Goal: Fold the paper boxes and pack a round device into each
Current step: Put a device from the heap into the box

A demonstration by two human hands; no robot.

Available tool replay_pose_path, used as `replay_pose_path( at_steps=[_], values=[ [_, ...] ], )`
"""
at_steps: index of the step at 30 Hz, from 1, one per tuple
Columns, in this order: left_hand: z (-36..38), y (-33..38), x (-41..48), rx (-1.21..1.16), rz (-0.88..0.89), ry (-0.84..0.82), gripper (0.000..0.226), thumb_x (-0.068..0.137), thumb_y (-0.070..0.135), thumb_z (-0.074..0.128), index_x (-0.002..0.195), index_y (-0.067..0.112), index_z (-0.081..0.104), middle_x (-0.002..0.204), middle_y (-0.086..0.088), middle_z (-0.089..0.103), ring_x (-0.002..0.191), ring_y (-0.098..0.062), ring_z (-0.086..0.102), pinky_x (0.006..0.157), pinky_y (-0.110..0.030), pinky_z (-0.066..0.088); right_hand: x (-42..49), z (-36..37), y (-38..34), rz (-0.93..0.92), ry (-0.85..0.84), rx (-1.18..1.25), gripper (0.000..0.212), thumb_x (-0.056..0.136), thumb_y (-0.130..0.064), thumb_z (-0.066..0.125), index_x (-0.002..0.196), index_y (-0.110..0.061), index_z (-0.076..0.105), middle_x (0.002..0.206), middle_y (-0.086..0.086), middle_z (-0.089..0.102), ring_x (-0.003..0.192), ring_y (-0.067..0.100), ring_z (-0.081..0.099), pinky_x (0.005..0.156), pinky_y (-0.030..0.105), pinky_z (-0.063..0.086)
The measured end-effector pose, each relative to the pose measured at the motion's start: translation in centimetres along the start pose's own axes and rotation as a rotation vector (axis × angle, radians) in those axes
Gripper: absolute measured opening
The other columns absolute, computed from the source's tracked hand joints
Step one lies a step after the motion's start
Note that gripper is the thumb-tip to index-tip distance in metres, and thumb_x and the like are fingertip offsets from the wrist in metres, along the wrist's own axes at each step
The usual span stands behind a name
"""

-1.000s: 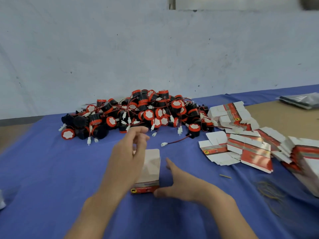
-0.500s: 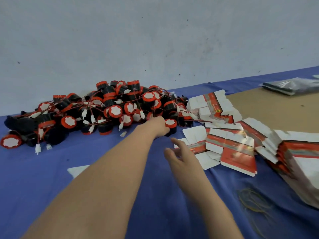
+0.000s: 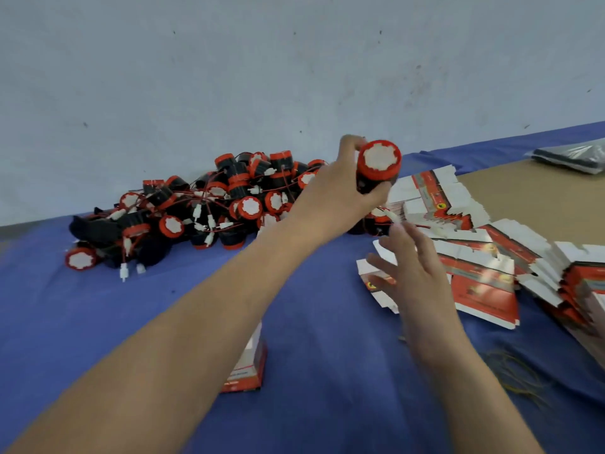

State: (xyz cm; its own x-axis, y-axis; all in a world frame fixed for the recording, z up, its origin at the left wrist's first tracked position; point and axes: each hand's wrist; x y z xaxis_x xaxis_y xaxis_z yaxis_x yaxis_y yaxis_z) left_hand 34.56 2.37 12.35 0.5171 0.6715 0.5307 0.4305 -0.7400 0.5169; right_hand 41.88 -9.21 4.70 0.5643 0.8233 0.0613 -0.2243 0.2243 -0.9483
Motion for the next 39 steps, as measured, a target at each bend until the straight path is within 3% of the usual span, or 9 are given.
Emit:
replay_pose_path(
  at_steps=[5,9,12,15,20,26,30,35,39],
  values=[
    [-5.5,3.6,-8.4,0.233,0.191,-0.027,0.058,0.090,0.047,0.062,0.139,0.045,0.031,0.118,0.010,0.057,0.097,-0.010,0.063,0.079,-0.039,0.056,-3.4,4.5,-3.0,0.017,-0.177,0.551,0.048,0.095,-0.054,0.054,0.132,-0.025,0.062,0.122,0.000,0.072,0.110,0.012,0.070,0.082,0.028,0.059],
    [-8.9,2.9,-14.7,0.312,0.074,0.035,0.056,0.100,0.040,0.052,0.149,0.048,0.025,0.122,0.012,0.054,0.098,-0.013,0.062,0.076,-0.042,0.055,-6.7,8.0,-2.5,0.002,-0.159,0.572,0.042,0.097,-0.041,0.060,0.132,-0.018,0.062,0.120,0.003,0.073,0.112,0.019,0.070,0.086,0.032,0.059],
    [-11.0,1.2,-18.4,0.350,-0.050,0.104,0.035,0.101,0.042,0.047,0.136,0.044,0.046,0.101,0.023,0.061,0.090,-0.006,0.065,0.070,-0.037,0.055,-7.7,9.1,-2.5,-0.028,-0.142,0.590,0.038,0.097,-0.036,0.062,0.131,-0.018,0.061,0.117,0.001,0.074,0.109,0.020,0.071,0.084,0.034,0.060],
    [-13.0,0.0,-20.4,0.376,-0.074,0.129,0.022,0.099,0.042,0.047,0.112,0.038,0.064,0.097,0.021,0.067,0.083,-0.004,0.065,0.064,-0.035,0.054,-8.4,10.3,-2.3,-0.059,-0.211,0.476,0.034,0.099,-0.036,0.059,0.128,-0.019,0.062,0.107,0.000,0.074,0.097,0.020,0.074,0.077,0.030,0.060],
    [-16.5,-1.9,-21.7,0.385,-0.069,0.090,0.018,0.091,0.054,0.051,0.090,0.042,0.064,0.094,0.022,0.055,0.080,0.008,0.054,0.055,-0.017,0.041,-8.9,11.8,-1.2,-0.009,-0.323,0.273,0.045,0.105,-0.041,0.046,0.143,-0.018,0.049,0.105,0.006,0.071,0.081,0.023,0.074,0.062,0.025,0.055],
    [-18.0,-2.4,-21.9,0.274,-0.031,0.100,0.010,0.090,0.043,0.061,0.084,0.037,0.065,0.093,0.020,0.054,0.086,-0.002,0.055,0.061,-0.022,0.044,-9.3,11.9,-0.5,-0.033,-0.424,0.008,0.032,0.096,-0.045,0.058,0.115,-0.020,0.062,0.088,0.002,0.075,0.072,0.025,0.074,0.054,0.026,0.050],
    [-18.4,-2.9,-22.0,0.182,-0.073,0.092,0.003,0.091,0.038,0.064,0.093,0.038,0.061,0.096,0.021,0.055,0.090,0.001,0.054,0.068,-0.015,0.042,-10.0,11.8,-0.6,-0.083,-0.574,-0.173,0.042,0.087,-0.058,0.051,0.104,-0.027,0.074,0.086,0.010,0.075,0.066,0.019,0.068,0.053,0.022,0.046],
    [-17.5,-3.0,-22.3,0.047,-0.094,-0.062,0.043,0.094,0.035,0.063,0.131,0.054,0.053,0.095,0.018,0.050,0.085,-0.003,0.053,0.071,-0.016,0.042,-9.8,10.6,-0.6,-0.058,-0.655,-0.274,0.047,0.086,-0.066,0.049,0.089,-0.028,0.077,0.071,0.009,0.071,0.057,0.014,0.059,0.051,0.023,0.042],
    [-16.5,-2.4,-22.6,-0.174,-0.075,-0.107,0.048,0.093,0.028,0.068,0.127,0.058,0.053,0.103,0.032,0.060,0.074,0.003,0.058,0.074,-0.008,0.045,-9.1,9.4,-1.4,-0.001,-0.701,-0.272,0.041,0.074,-0.072,0.066,0.086,-0.035,0.078,0.071,0.006,0.072,0.051,0.017,0.061,0.041,0.020,0.038]
  ],
)
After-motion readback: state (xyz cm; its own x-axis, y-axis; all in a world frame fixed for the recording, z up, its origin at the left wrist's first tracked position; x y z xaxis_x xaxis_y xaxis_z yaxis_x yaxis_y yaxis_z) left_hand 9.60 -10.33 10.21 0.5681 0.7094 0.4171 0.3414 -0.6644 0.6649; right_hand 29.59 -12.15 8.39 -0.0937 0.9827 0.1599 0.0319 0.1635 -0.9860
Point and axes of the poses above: each hand's wrist, its own x-axis towards the middle knuckle, its own z-axis out of the palm, y = z × x
